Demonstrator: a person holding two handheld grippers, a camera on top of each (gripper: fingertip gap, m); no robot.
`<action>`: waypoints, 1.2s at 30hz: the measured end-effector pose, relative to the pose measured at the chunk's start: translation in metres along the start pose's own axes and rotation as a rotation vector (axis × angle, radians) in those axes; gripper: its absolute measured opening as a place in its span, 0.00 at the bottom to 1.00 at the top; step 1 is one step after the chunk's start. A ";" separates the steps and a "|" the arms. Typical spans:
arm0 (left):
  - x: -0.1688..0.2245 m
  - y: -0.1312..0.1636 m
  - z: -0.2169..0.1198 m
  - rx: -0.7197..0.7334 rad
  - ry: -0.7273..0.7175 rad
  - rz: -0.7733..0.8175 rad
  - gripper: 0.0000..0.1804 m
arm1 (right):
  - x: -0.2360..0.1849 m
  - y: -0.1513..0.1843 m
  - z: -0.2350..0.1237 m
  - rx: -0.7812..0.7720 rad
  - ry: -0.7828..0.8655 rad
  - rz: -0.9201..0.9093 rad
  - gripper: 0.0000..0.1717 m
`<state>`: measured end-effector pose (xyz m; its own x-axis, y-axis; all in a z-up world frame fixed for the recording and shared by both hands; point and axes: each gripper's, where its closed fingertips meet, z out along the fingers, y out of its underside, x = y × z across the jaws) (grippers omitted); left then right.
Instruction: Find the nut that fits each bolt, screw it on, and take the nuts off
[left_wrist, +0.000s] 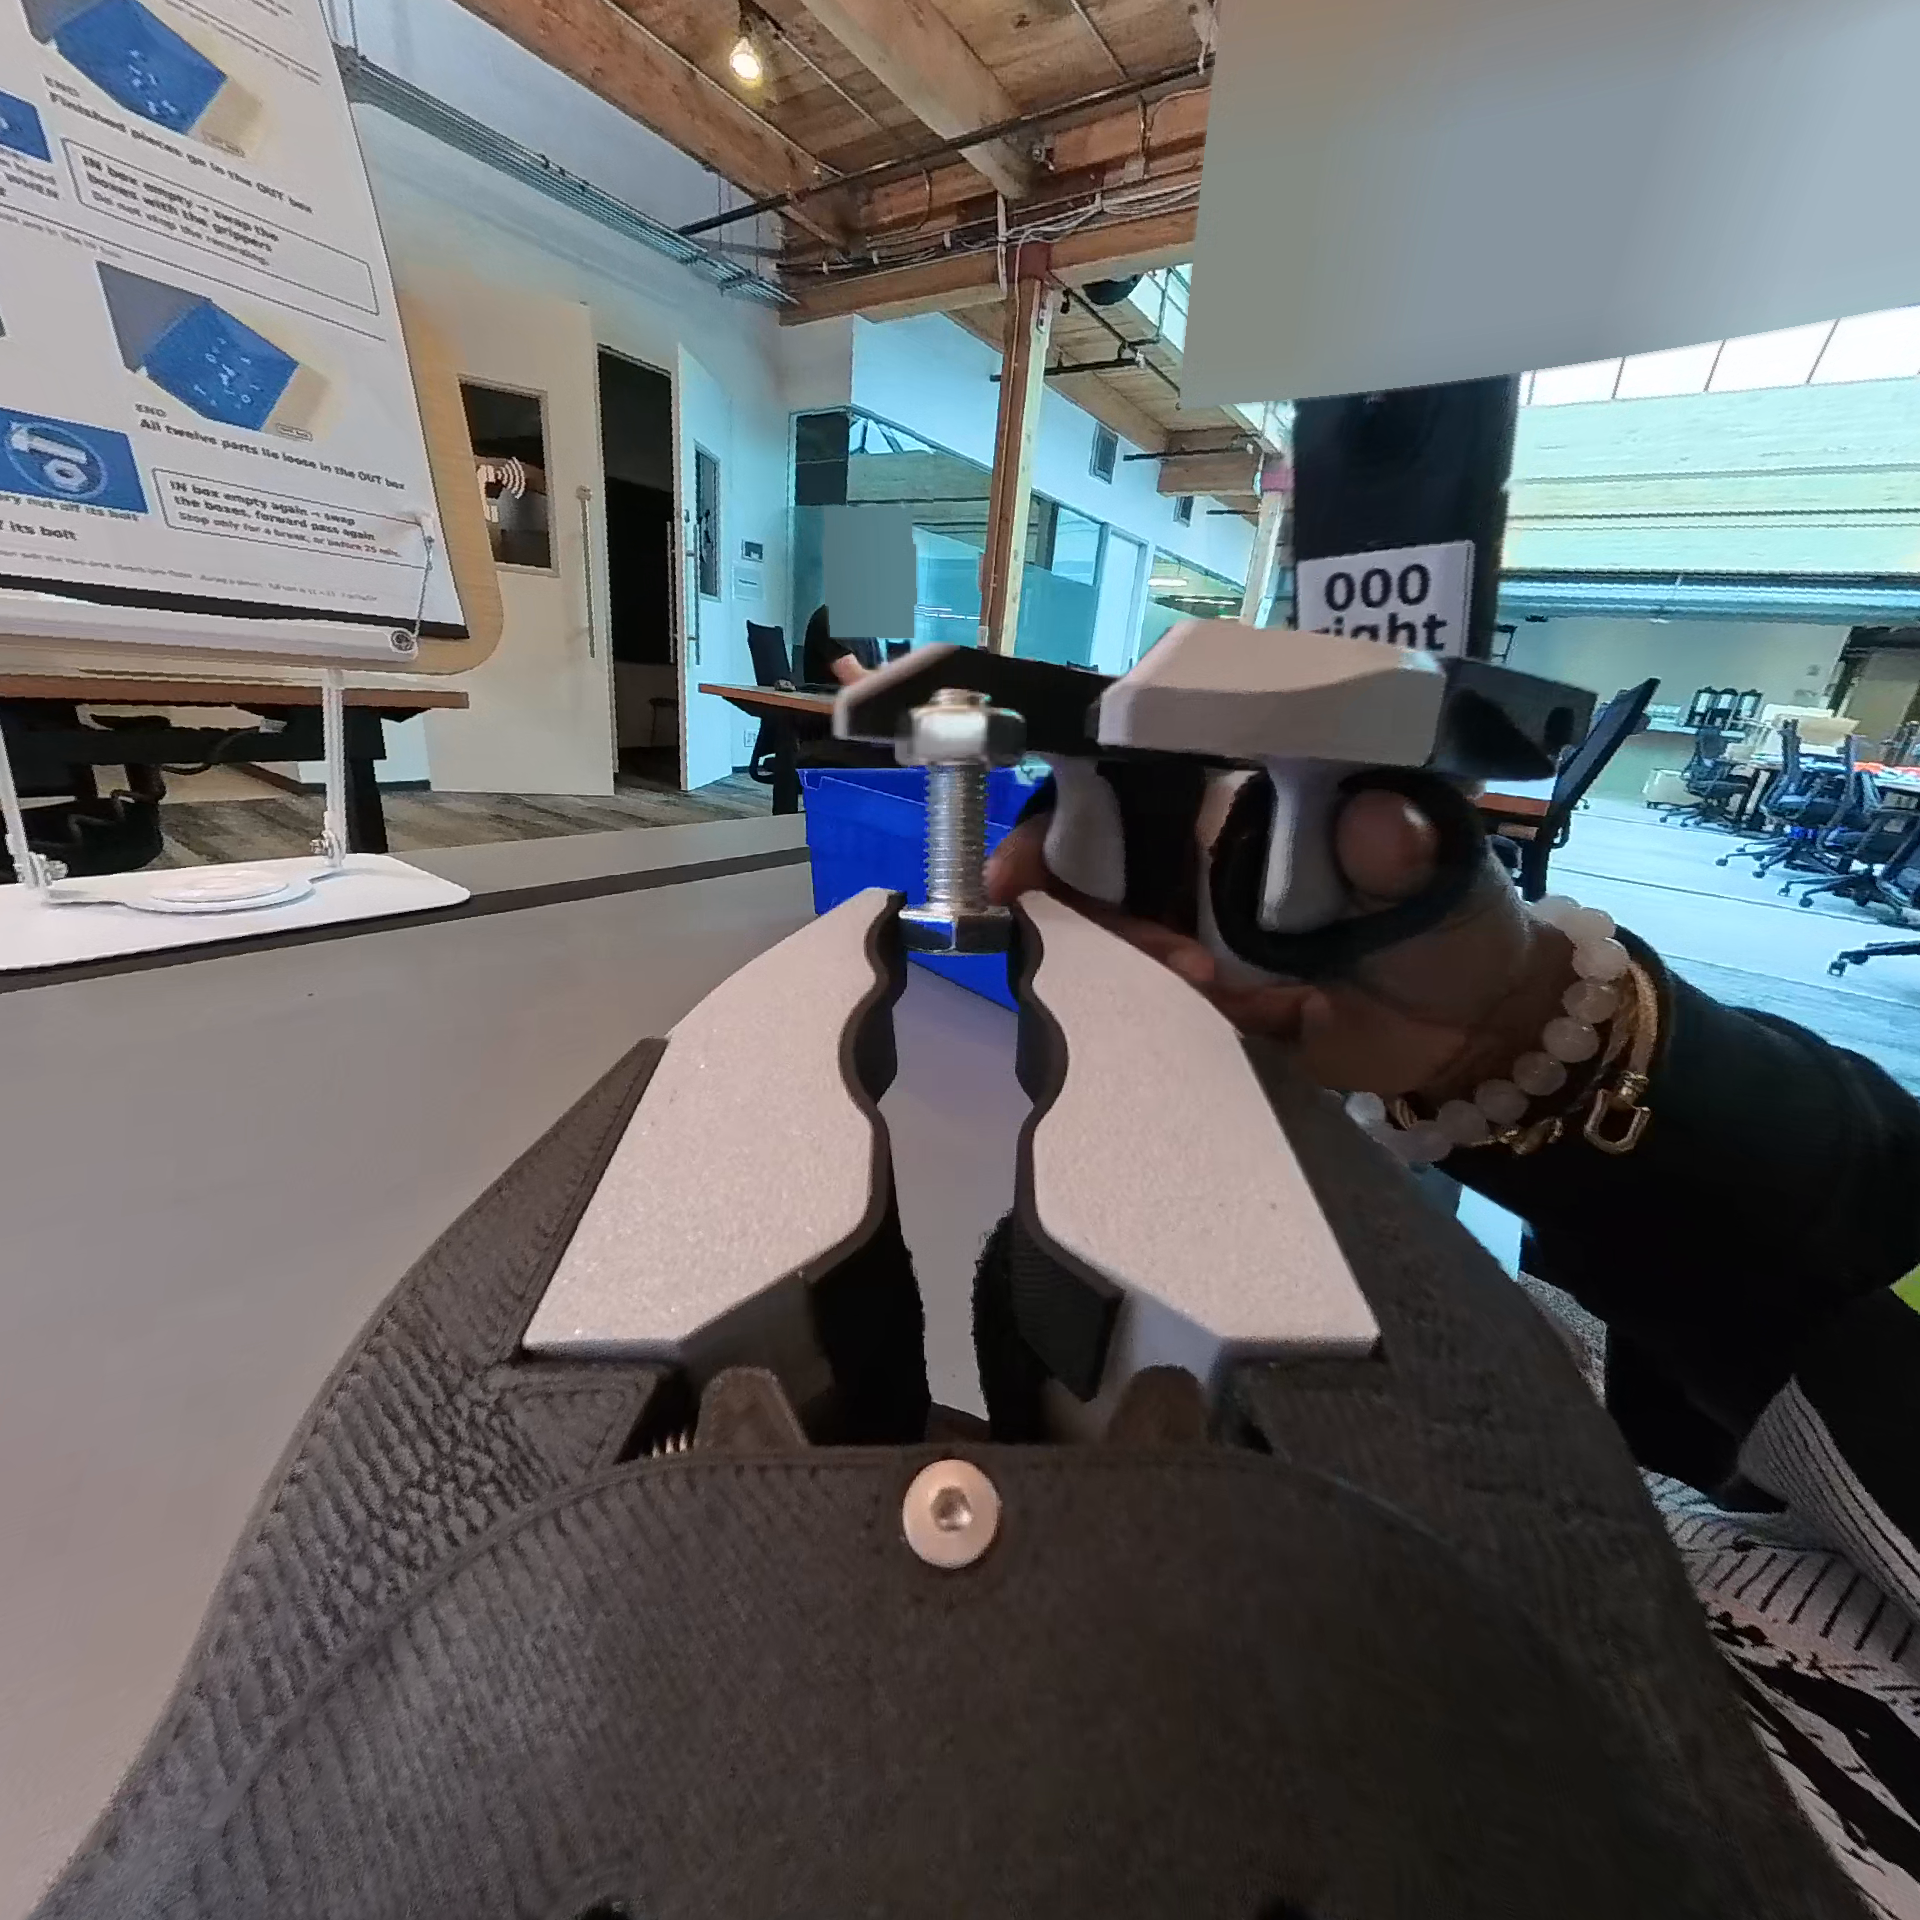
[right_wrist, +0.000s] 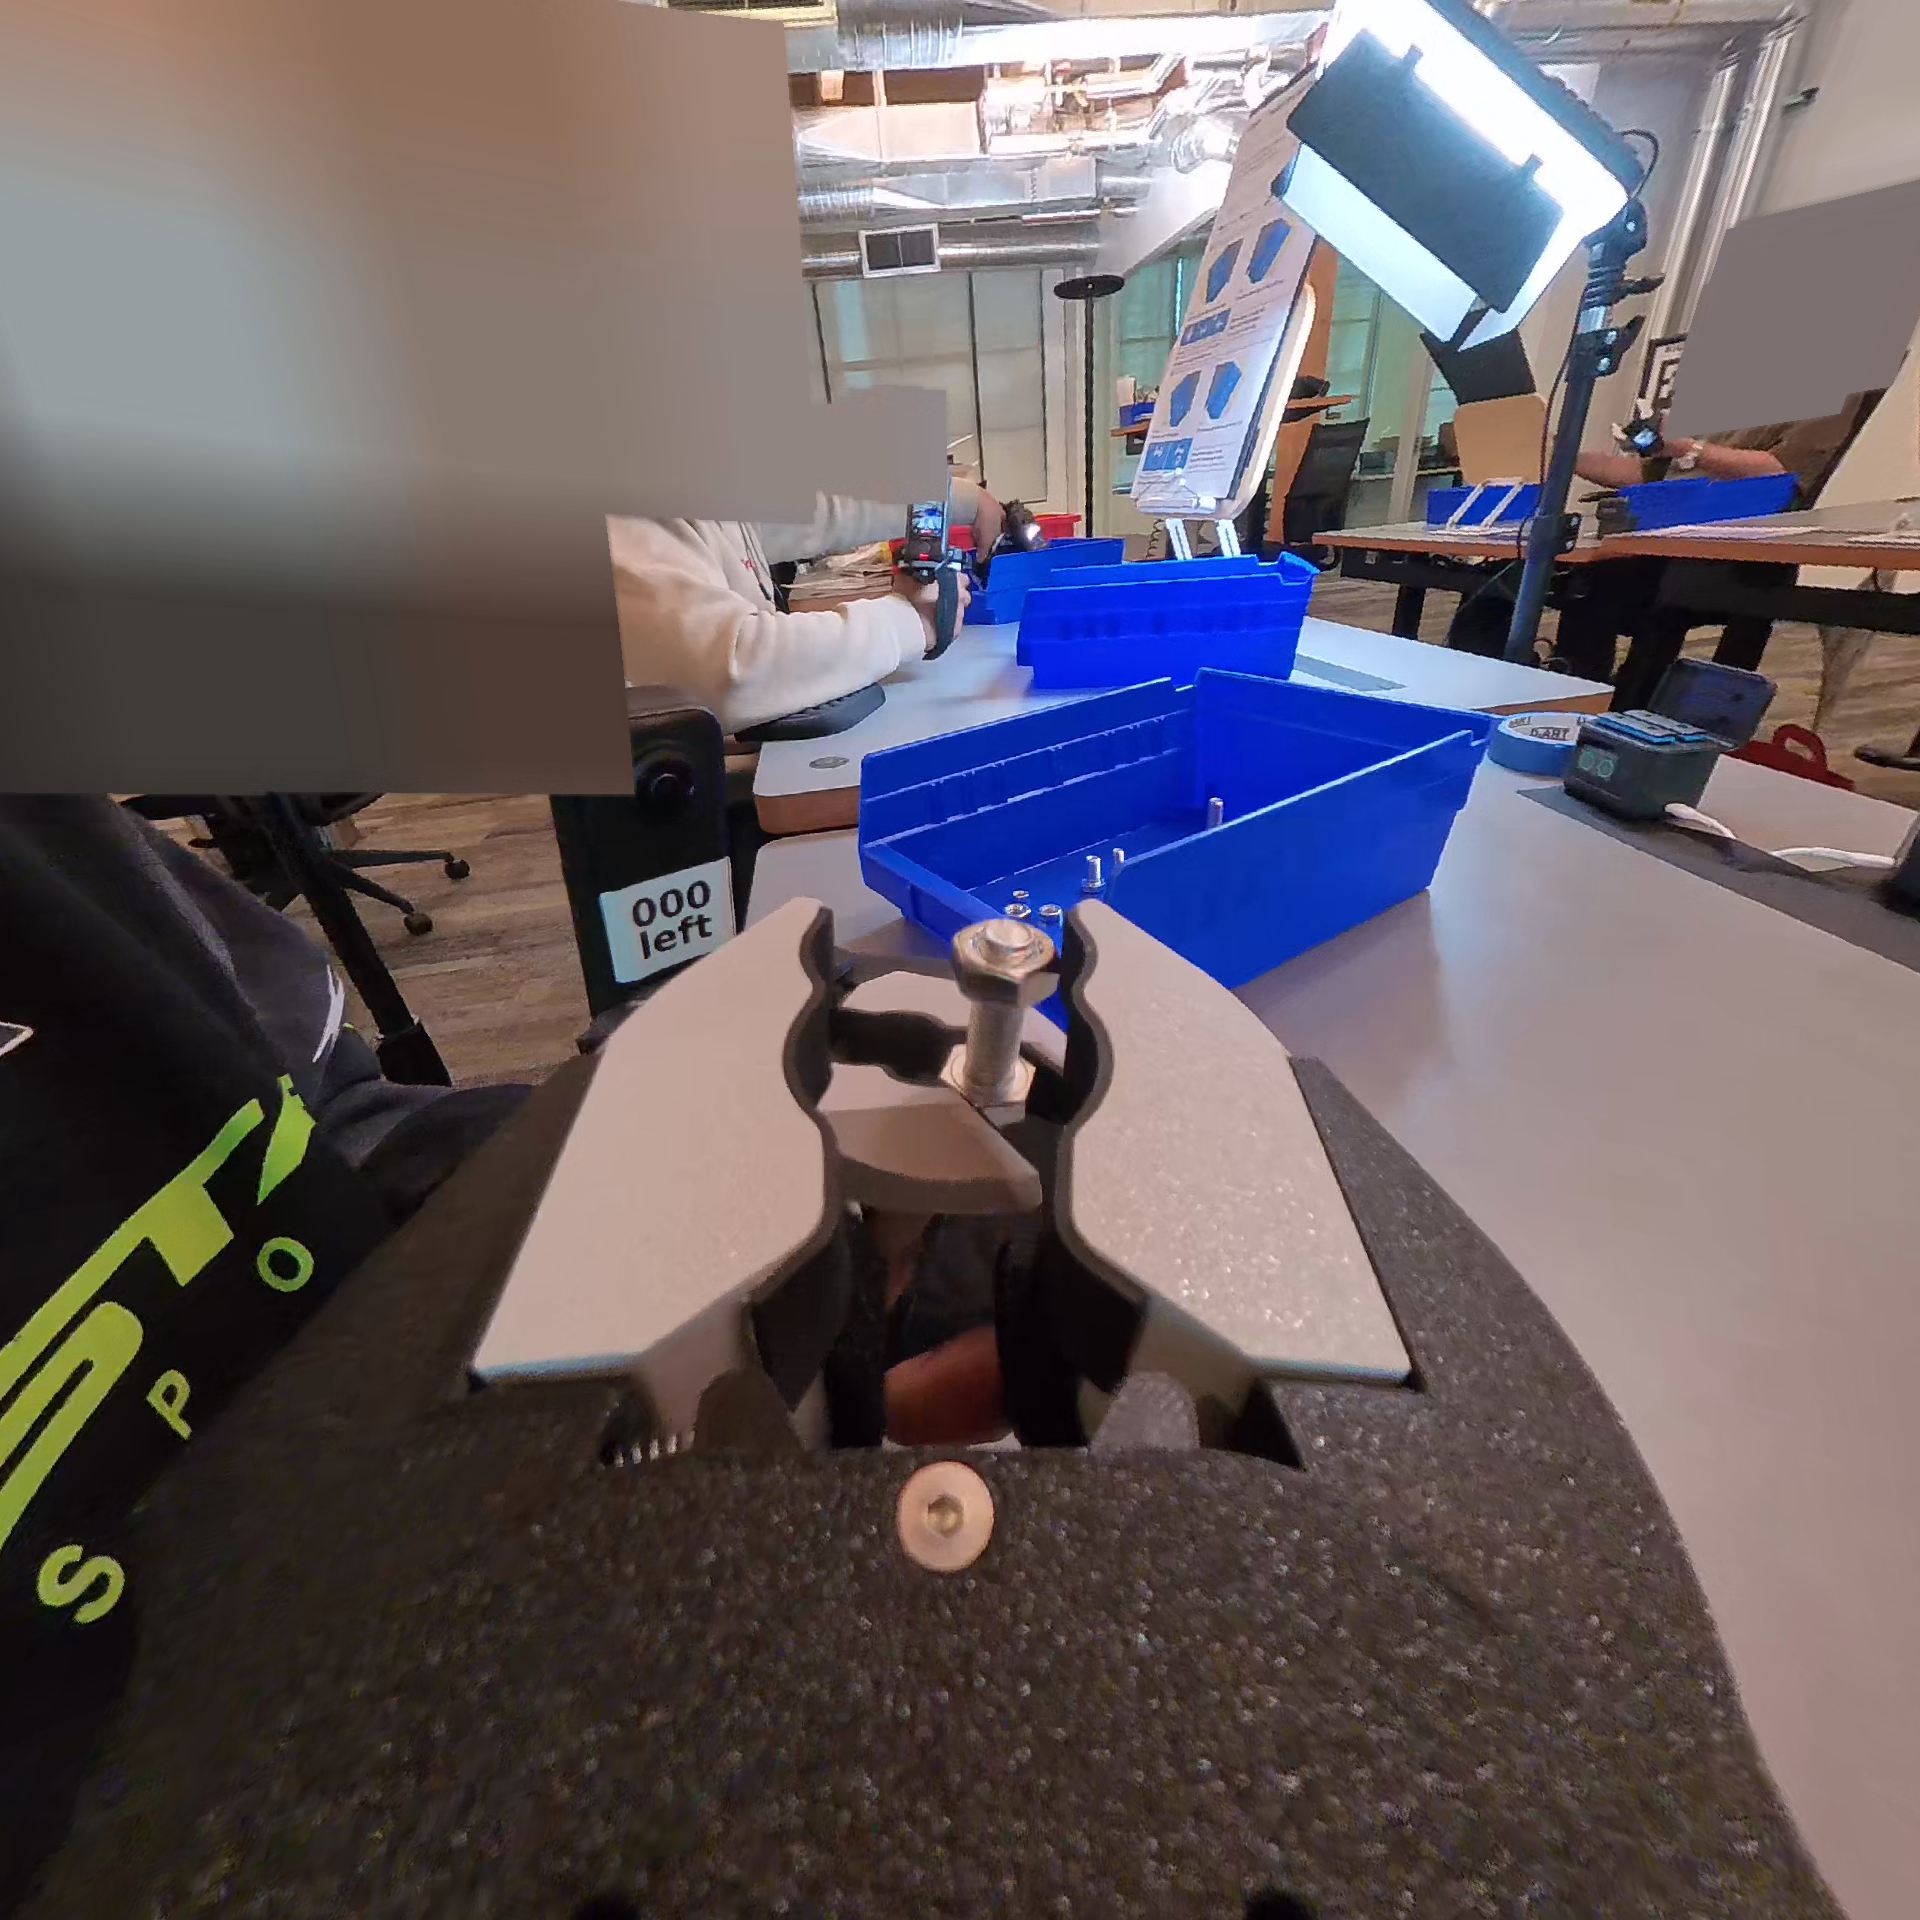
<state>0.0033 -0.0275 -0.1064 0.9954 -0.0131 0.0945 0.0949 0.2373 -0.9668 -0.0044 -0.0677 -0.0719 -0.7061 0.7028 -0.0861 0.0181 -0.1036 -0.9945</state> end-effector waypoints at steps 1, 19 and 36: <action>-0.001 0.000 0.000 0.001 -0.003 -0.005 0.10 | 0.000 0.000 -0.004 0.005 0.007 0.003 0.23; 0.001 0.001 0.000 -0.008 0.011 0.004 0.10 | 0.001 0.004 0.000 -0.010 -0.025 0.016 0.30; -0.004 0.002 0.001 -0.017 -0.016 -0.014 0.10 | -0.020 0.002 -0.034 -0.064 -0.109 -0.015 0.06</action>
<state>-0.0002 -0.0256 -0.1084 0.9937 -0.0010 0.1118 0.1093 0.2201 -0.9693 0.0337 -0.0580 -0.0745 -0.7795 0.6228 -0.0672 0.0492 -0.0461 -0.9977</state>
